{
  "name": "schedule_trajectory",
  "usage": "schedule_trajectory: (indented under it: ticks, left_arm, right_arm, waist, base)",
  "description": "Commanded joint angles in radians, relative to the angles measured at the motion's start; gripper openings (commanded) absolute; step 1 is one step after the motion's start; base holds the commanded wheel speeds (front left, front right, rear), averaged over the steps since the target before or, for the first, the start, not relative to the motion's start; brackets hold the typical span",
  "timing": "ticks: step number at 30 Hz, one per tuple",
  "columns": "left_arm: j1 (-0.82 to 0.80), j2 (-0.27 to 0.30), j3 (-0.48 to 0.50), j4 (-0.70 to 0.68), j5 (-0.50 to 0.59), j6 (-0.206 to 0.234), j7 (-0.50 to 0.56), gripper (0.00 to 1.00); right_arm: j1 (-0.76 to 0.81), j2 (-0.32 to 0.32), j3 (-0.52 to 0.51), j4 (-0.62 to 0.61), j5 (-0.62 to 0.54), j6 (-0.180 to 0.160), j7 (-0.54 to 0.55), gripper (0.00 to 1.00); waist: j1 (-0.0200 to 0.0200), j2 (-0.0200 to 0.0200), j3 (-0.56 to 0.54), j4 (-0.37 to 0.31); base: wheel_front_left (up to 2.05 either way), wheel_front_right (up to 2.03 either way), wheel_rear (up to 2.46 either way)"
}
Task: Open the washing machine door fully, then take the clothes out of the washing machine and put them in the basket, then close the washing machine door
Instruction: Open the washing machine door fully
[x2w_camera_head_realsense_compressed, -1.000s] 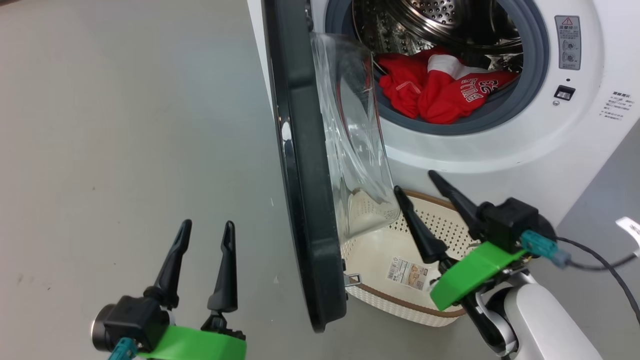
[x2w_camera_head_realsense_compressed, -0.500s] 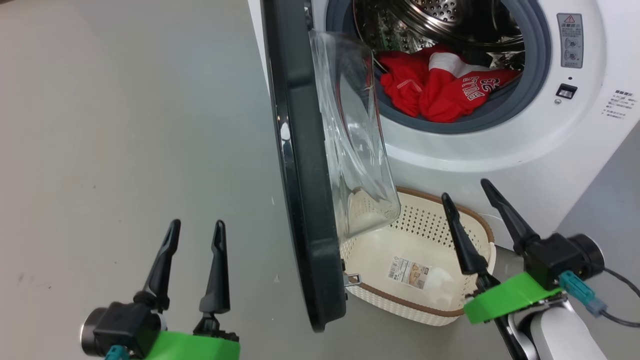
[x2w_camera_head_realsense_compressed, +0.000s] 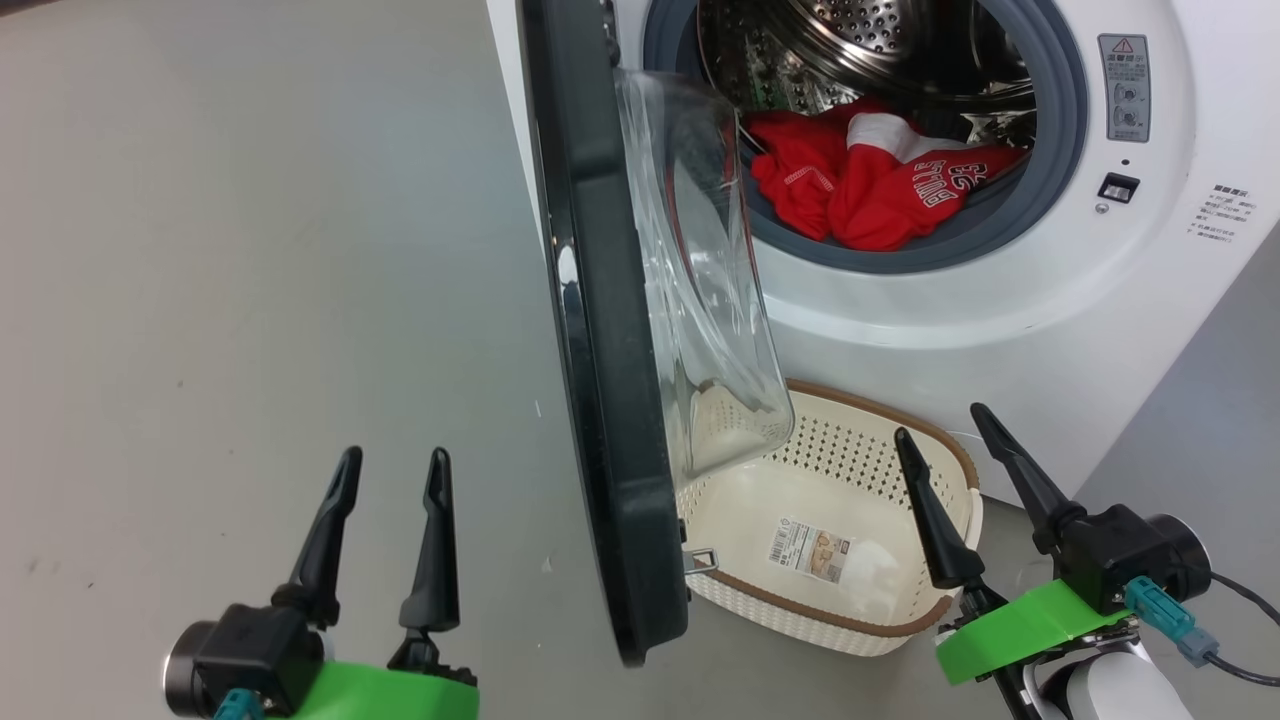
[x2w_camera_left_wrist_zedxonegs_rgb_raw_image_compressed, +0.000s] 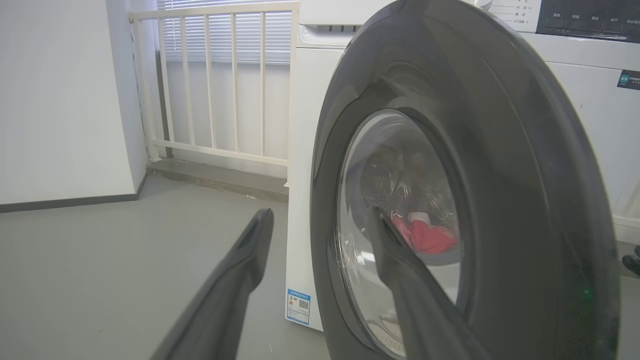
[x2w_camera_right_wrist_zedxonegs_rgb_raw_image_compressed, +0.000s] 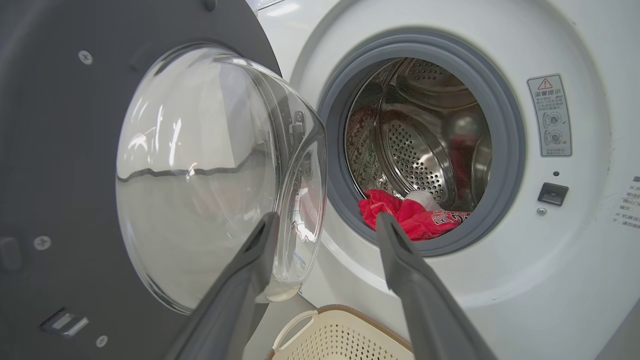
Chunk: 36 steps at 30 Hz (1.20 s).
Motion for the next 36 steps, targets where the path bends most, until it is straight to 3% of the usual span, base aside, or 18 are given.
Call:
schedule_trajectory:
  ticks: [1, 3, 4, 5, 6, 12, 20, 29, 36]
  left_arm:
    - [-0.006, 0.005, 0.038, -0.015, 0.001, -0.004, -0.012, 1.0]
    - [-0.006, 0.004, 0.034, -0.007, 0.007, -0.005, -0.012, 1.0]
    - [-0.007, 0.004, 0.033, -0.004, 0.009, -0.005, -0.012, 0.67]
    - [-0.008, 0.004, 0.032, -0.002, 0.009, -0.005, -0.012, 0.23]
    - [-0.01, 0.004, 0.03, -0.003, 0.01, -0.005, -0.012, 0.0]
    - [-0.025, 0.003, 0.024, -0.058, 0.022, -0.007, -0.012, 0.0]
    - [-0.069, 0.003, -0.026, -0.232, 0.056, -0.018, -0.012, 0.0]
    - [-0.115, 0.003, -0.128, -0.387, 0.077, -0.034, 0.037, 0.0]
    - [-0.12, 0.003, -0.231, -0.414, 0.03, -0.032, 0.12, 0.0]
  right_arm:
    - [-0.01, 0.004, 0.024, -0.021, 0.009, 0.006, -0.013, 1.0]
    - [-0.008, 0.004, 0.023, -0.02, 0.011, 0.006, -0.013, 1.0]
    - [-0.007, 0.004, 0.024, -0.019, 0.012, 0.006, -0.013, 1.0]
    - [-0.005, 0.004, 0.025, -0.02, 0.013, 0.006, -0.013, 1.0]
    - [-0.004, 0.004, 0.027, -0.02, 0.015, 0.006, -0.013, 1.0]
    - [-0.002, 0.004, 0.032, -0.021, 0.016, 0.006, -0.013, 1.0]
    - [-0.008, 0.004, 0.032, -0.022, 0.016, 0.006, -0.013, 1.0]
    - [-0.014, 0.004, 0.038, -0.02, 0.022, 0.006, -0.013, 1.0]
    - [-0.019, 0.004, 0.039, -0.019, 0.025, 0.006, -0.013, 1.0]
  waist:
    - [0.0, 0.0, -0.003, 0.0]
    - [0.0, 0.0, -0.005, 0.001]
    - [0.0, 0.0, -0.006, 0.002]
    - [0.0, 0.0, -0.007, 0.002]
    - [0.0, 0.0, -0.008, 0.003]
    - [0.0, 0.0, -0.003, 0.002]
    - [0.0, 0.0, 0.002, 0.0]
    - [0.0, 0.0, 0.004, -0.011]
    - [0.0, 0.0, 0.009, -0.019]
  base:
    - [0.0, 0.0, 0.0]
    - [0.0, 0.0, 0.0]
    - [0.0, 0.0, 0.0]
    - [0.0, 0.0, 0.0]
    - [0.0, 0.0, 0.0]
    - [0.0, 0.0, 0.0]
    - [0.0, 0.0, 0.0]
    - [0.0, 0.0, 0.0]
    - [0.0, 0.0, 0.0]
